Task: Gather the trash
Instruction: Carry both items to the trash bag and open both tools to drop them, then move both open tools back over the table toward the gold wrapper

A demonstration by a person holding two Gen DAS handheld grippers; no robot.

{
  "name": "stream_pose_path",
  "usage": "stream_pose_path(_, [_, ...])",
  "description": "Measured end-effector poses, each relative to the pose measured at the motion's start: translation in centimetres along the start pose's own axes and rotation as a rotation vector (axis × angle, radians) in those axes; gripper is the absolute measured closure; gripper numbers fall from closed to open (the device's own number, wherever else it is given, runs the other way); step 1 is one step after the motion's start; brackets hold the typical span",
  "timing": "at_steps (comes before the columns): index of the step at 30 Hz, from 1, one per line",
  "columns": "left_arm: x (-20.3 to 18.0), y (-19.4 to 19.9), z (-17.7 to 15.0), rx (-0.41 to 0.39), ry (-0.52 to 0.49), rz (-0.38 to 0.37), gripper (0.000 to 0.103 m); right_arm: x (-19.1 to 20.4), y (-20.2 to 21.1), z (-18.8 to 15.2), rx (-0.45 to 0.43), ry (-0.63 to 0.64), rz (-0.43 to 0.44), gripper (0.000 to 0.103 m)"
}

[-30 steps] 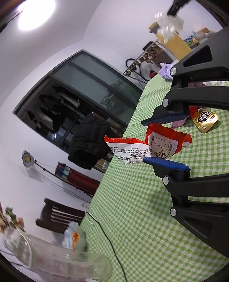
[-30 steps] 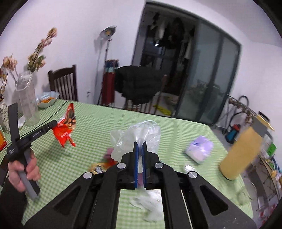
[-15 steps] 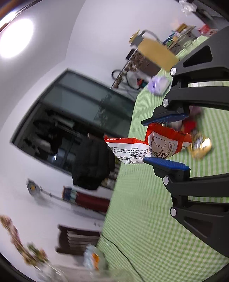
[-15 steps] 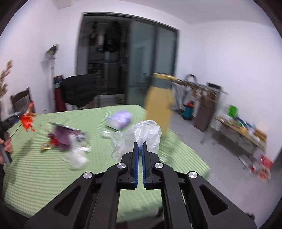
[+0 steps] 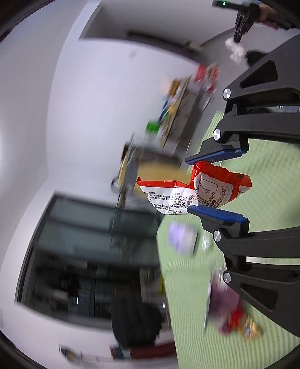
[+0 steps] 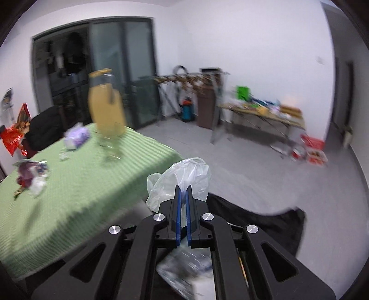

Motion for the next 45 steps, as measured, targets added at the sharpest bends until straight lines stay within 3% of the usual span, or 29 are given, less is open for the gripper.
stream_pose_path(3, [-6.2, -2.7, -0.3, 0.038, -0.047, -0.117, 0.069, -4.4, -1.1, -1.9, 0.063, -0.053, -0.048, 0.099])
stream_pose_path(7, [-13.1, -6.2, -1.9, 0.105, -0.089, -0.239, 0.069, -8.5, -3.7, -5.2, 0.162, -0.138, -0.048, 0.099])
stream_pose_path(14, [-22.9, -10.9, -6.6, 0.236, -0.170, -0.399, 0.069, -10.7, -9.3, -9.7, 0.305, -0.201, -0.062, 0.098])
stream_pose_path(15, [-24.4, -11.6, -7.5, 0.259, -0.183, -0.421, 0.069, -11.1, -10.3, -10.4, 0.335, -0.225, -0.055, 0.095])
stream_pose_path(16, [-25.5, -12.1, -8.2, 0.278, -0.191, -0.440, 0.069, -11.4, -11.0, -10.8, 0.354, -0.242, -0.058, 0.080])
stream_pose_path(17, [-26.7, -12.7, -9.0, 0.298, -0.198, -0.459, 0.069, -11.7, -11.4, -11.2, 0.364, -0.250, -0.075, 0.058])
stream_pose_path(18, [-28.4, -13.3, -10.2, 0.322, -0.208, -0.479, 0.069, -11.9, -11.3, -11.3, 0.351, -0.246, -0.090, 0.050])
stream_pose_path(23, [-34.4, -16.8, -14.9, 0.454, -0.256, -0.562, 0.069, -13.1, -8.6, -10.1, 0.240, -0.269, -0.139, 0.048])
stream_pose_path(27, [-38.4, -18.4, -19.5, 0.584, -0.284, -0.598, 0.069, -15.4, -5.3, -9.1, 0.157, -0.303, -0.167, 0.048])
stream_pose_path(31, [-41.3, -20.2, -24.0, 0.720, -0.344, -0.618, 0.067, -16.6, -3.6, -9.1, 0.137, -0.315, -0.181, 0.047])
stream_pose_path(34, [-42.2, -21.2, -26.1, 0.785, -0.398, -0.594, 0.057, -17.0, -3.5, -9.6, 0.146, -0.321, -0.183, 0.047])
stream_pose_path(37, [-42.4, -20.8, -25.9, 0.769, -0.433, -0.585, 0.041, -16.9, -4.0, -10.0, 0.161, -0.323, -0.176, 0.047])
stream_pose_path(39, [-42.7, -20.7, -25.2, 0.737, -0.460, -0.582, 0.037, -16.8, -4.3, -10.2, 0.166, -0.325, -0.172, 0.047])
stream_pose_path(45, [-41.1, -19.8, -22.2, 0.674, -0.461, -0.544, 0.035, -15.9, -4.1, -9.8, 0.153, -0.314, -0.170, 0.047])
Point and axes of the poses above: each gripper's, at about its wrist camera, not at the fingertips, and y roughly against the way its jaws point, x to its left, z to its top, the point moved 7 cm from there along -y, roughly the way its jaws point, and after that the axes turned 12 degrees about -y, right-handed, at the moved point
